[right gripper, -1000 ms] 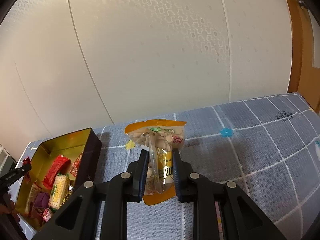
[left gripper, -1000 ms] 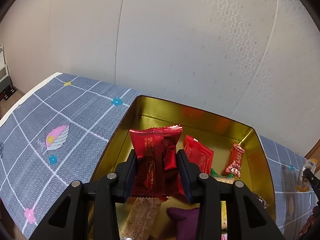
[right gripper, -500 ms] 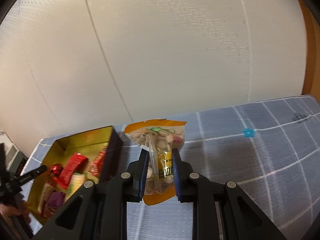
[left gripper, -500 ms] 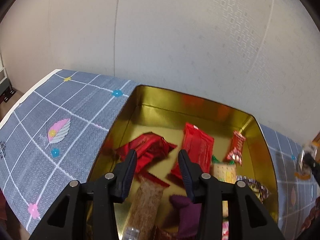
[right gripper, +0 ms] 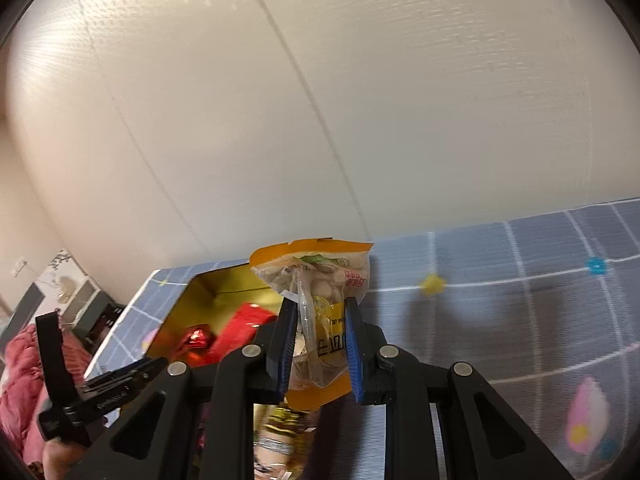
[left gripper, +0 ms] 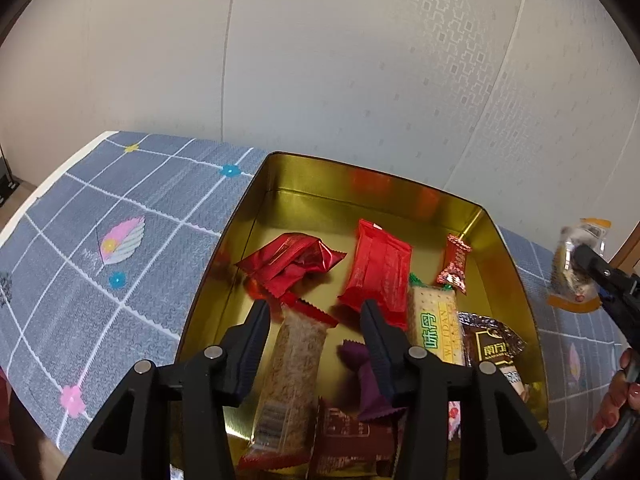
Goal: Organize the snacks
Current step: 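Carry the nut pouch into the tin tray and open the right tool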
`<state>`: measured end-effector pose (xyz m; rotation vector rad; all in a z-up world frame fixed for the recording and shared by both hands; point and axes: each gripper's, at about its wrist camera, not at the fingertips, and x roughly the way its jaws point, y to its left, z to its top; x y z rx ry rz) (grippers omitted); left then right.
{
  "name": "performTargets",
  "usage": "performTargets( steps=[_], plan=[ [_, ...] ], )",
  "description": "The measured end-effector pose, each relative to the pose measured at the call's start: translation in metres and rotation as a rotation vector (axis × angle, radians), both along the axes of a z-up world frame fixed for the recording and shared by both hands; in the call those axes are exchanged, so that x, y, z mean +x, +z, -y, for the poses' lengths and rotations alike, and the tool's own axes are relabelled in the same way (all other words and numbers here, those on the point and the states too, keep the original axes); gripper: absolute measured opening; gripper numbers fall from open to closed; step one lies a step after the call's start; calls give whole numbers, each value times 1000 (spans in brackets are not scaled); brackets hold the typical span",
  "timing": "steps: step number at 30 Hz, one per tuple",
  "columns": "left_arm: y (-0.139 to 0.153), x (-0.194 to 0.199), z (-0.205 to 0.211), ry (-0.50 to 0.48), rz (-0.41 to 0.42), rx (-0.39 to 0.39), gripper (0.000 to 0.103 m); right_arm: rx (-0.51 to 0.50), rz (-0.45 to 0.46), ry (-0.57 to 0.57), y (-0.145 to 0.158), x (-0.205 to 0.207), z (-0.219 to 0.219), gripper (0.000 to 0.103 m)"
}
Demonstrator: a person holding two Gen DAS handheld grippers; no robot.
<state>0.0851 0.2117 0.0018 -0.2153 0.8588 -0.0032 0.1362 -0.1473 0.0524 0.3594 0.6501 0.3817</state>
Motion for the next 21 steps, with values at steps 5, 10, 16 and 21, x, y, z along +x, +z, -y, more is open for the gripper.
performTargets(
  steps=[5, 10, 16, 21],
  plan=[
    [3, -7, -1, -14, 10, 4, 48, 28, 8, 70, 1, 2, -19, 23],
    [4, -12, -1, -31, 12, 10, 48, 13, -19, 114, -8, 9, -42, 23],
    [6, -18, -5, -35, 16, 2, 48, -44, -60, 115, -23, 20, -64, 26],
    [7, -20, -6, -37, 19, 26, 48, -110, -42, 86, -26, 28, -71, 26]
  ],
)
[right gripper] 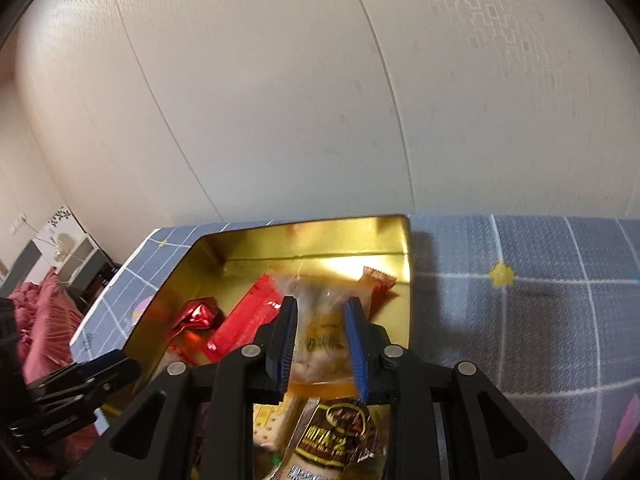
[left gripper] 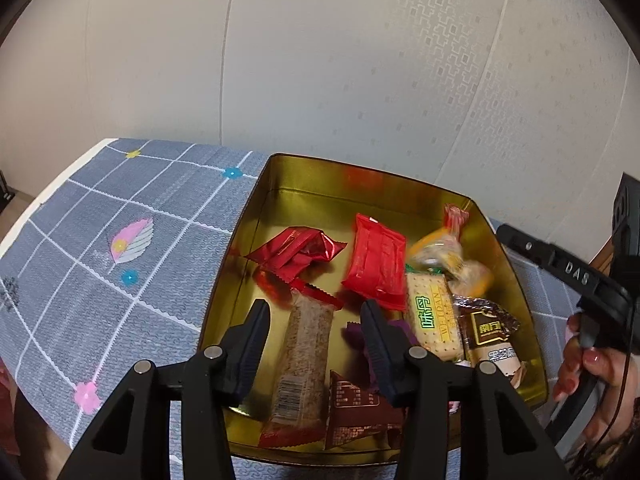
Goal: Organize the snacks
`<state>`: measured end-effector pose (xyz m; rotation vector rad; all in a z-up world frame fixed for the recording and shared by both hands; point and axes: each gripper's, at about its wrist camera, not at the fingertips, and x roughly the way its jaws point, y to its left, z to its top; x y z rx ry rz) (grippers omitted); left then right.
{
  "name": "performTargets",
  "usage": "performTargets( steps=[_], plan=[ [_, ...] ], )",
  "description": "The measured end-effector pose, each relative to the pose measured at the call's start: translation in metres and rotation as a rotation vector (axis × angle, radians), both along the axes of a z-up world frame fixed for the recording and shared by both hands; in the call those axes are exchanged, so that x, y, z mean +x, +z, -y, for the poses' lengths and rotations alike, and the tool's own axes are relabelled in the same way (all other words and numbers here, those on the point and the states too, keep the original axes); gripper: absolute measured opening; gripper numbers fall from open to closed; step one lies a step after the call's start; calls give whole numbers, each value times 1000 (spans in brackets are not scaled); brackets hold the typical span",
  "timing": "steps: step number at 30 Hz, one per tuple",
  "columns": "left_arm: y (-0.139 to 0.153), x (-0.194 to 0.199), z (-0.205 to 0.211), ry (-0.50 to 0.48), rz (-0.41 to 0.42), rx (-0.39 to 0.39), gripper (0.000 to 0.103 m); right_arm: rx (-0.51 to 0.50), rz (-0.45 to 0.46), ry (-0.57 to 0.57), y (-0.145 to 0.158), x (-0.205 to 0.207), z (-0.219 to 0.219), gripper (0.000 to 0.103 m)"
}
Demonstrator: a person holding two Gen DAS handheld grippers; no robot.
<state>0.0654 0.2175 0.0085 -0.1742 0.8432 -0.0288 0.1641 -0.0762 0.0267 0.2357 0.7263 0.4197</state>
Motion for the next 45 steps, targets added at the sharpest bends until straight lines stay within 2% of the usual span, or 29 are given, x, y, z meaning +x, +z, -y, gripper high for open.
performTargets(
  steps=[3, 7, 11, 14, 16, 19, 20, 23, 28, 33, 36, 39, 45],
  plan=[
    [1, -1, 0, 1, 8, 11, 48, -8, 11, -32, 3, 2, 7, 27],
    [4, 0, 2, 18, 15, 4, 48, 12, 4, -64, 3, 4, 16, 41],
    [9, 0, 12, 35, 28, 54, 48, 0, 13, -64, 7, -2, 19, 53],
    [17, -7, 19, 53, 70, 107, 48, -37, 37, -53, 9, -10, 15, 70],
    [21, -12, 21, 83, 87, 143, 48, -72, 60, -48, 13, -18, 11, 86],
    [22, -21, 26, 99, 103, 181, 48, -119, 90, -47, 15, -30, 5, 101],
    [22, -26, 28, 100, 108, 186, 48, -126, 97, -44, 16, -36, 4, 103],
    [26, -41, 33, 93, 135, 175, 48, -141, 103, -40, 17, -48, -2, 103],
    [34, -55, 37, 113, 184, 192, 48, -263, 141, -57, 18, -75, -19, 103],
    [33, -59, 39, 128, 180, 197, 48, -338, 162, -145, 20, -94, -20, 103],
    [32, -63, 41, 124, 183, 185, 48, -319, 147, -197, 20, -100, -15, 103],
    [31, -63, 45, 115, 184, 183, 48, -257, 133, -197, 22, -105, -10, 103],
    [30, -63, 49, 106, 183, 191, 48, -281, 164, -195, 26, -111, -14, 103]
  ],
)
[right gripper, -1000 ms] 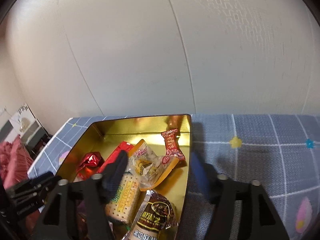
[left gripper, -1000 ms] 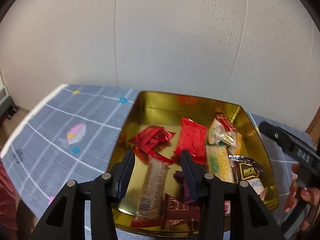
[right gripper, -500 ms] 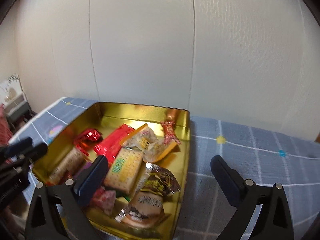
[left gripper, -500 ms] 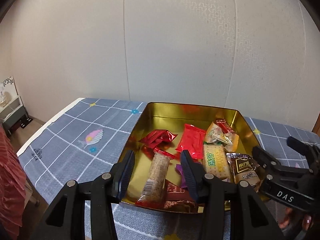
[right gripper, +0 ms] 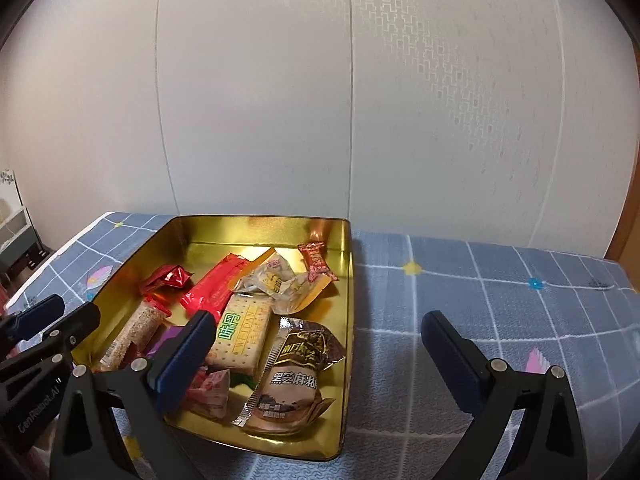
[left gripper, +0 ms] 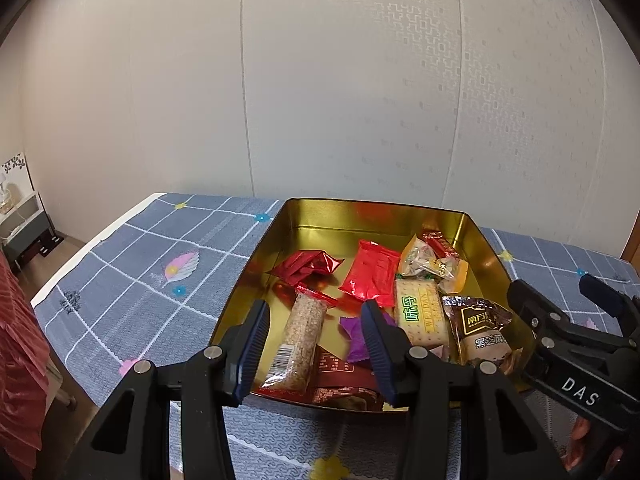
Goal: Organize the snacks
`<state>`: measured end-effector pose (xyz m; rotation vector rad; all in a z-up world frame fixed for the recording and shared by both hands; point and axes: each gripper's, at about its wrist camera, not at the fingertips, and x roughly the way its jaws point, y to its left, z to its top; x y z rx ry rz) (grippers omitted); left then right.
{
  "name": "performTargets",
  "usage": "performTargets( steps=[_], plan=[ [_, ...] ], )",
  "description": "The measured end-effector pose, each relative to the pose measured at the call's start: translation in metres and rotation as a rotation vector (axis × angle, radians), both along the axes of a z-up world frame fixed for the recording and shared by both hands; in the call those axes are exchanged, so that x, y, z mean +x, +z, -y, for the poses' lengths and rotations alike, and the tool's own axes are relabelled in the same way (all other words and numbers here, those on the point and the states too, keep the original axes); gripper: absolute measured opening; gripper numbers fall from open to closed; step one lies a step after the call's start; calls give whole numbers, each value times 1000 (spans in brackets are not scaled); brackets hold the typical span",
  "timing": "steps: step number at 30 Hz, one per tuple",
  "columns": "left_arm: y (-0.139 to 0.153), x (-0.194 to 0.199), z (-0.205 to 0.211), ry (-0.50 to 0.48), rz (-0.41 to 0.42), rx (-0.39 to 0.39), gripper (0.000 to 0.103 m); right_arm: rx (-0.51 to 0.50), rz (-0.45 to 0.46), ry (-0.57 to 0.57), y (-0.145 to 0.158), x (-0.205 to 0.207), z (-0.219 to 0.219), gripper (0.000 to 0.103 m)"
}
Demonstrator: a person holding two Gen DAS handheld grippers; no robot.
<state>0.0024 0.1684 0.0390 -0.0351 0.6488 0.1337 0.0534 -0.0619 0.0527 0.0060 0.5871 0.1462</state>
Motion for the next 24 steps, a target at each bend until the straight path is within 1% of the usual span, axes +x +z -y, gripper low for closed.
performTargets(
  steps=[7, 10, 12, 13, 14, 16, 17, 18, 20, 22, 24],
  plan=[
    [-1, 1, 1, -7, -5, -5, 48, 30, -31, 5, -3, 5, 2, 103],
    [-1, 0, -2, -39, 5, -51, 48, 33, -36, 6, -4, 5, 1, 103],
    [-3, 0, -6, -87, 8, -132, 50, 28, -33, 6, -5, 5, -1, 103],
    [-5, 1, -9, -116, 2, -184, 57, 26, -32, 4, -5, 5, -1, 103],
    [-8, 2, -13, -150, -7, -262, 64, 26, -32, 4, -5, 5, -1, 103],
    [-11, 3, -20, -172, -14, -352, 72, 26, -27, 2, -5, 5, -1, 103],
    [-11, 4, -22, -167, -12, -364, 75, 28, -24, 1, -4, 5, -1, 103],
    [-11, 4, -23, -162, -9, -361, 76, 33, -22, 3, -3, 5, 0, 103],
    [-10, 5, -22, -143, -17, -334, 91, 42, -18, 3, -2, 4, 1, 103],
    [-11, 5, -20, -130, -21, -307, 95, 42, -19, 0, -2, 5, 2, 103],
    [-10, 4, -18, -118, -17, -263, 97, 41, -22, -4, -2, 5, 2, 103]
  ],
)
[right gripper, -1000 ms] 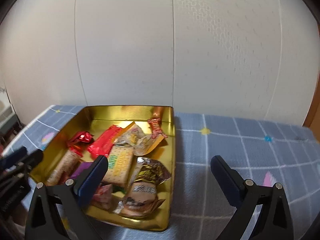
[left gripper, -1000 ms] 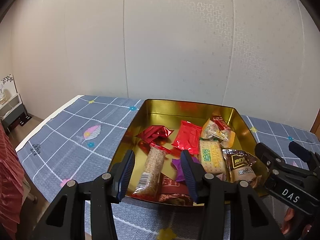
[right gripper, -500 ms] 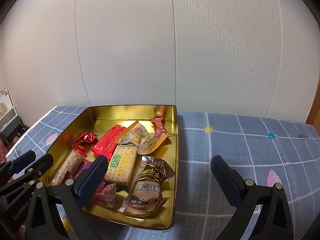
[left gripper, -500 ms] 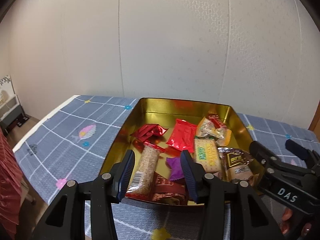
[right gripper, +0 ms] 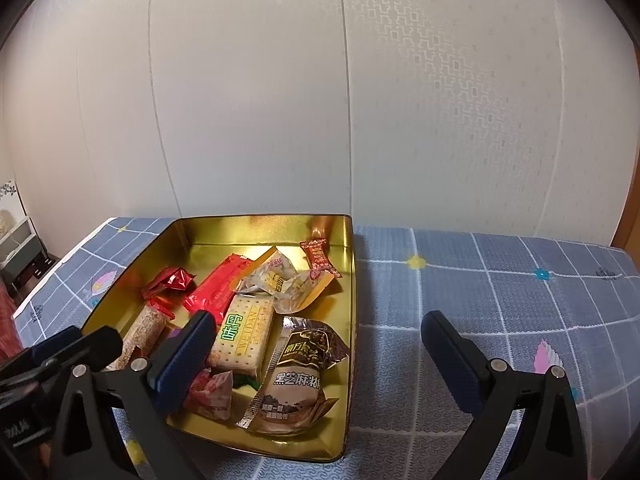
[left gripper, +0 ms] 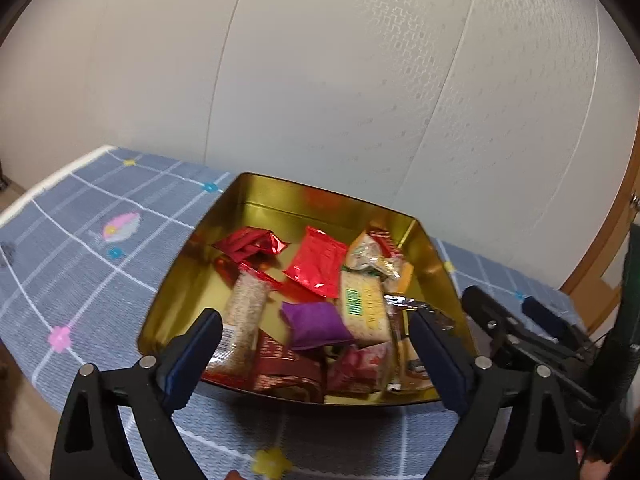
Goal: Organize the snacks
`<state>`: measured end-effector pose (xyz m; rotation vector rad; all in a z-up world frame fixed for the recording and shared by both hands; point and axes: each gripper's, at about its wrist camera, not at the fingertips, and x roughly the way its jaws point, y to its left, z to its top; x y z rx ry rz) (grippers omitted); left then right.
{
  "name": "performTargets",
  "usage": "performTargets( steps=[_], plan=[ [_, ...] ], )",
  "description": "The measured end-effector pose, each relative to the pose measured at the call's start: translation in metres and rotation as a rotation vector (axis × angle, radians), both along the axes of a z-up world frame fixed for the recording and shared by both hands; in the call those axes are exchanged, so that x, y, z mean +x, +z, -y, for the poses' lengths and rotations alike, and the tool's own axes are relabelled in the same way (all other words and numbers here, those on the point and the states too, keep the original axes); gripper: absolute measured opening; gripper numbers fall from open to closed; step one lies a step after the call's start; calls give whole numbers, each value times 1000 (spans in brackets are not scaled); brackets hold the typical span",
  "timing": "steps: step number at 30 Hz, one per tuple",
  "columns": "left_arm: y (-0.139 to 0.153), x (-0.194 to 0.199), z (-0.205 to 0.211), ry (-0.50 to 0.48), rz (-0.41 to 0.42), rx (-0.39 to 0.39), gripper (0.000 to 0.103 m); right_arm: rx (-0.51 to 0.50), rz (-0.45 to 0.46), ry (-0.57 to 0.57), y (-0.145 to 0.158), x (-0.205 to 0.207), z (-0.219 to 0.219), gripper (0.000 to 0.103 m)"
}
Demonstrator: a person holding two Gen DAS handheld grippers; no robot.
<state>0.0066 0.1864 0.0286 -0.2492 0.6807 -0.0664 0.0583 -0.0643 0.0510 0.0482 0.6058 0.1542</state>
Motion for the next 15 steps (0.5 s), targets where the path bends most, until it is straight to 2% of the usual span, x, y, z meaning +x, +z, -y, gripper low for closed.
performTargets(
  steps=[5, 9, 15],
  plan=[
    [1, -1, 0, 30, 12, 65, 103, -13, 3, -5, 0, -1, -2, 103],
    [1, 0, -4, 64, 8, 106, 103, -16, 5, -10, 0, 0, -1, 103],
    [3, 1, -20, 218, -1, 150, 103, -14, -2, -23, 0, 0, 0, 103]
  ],
)
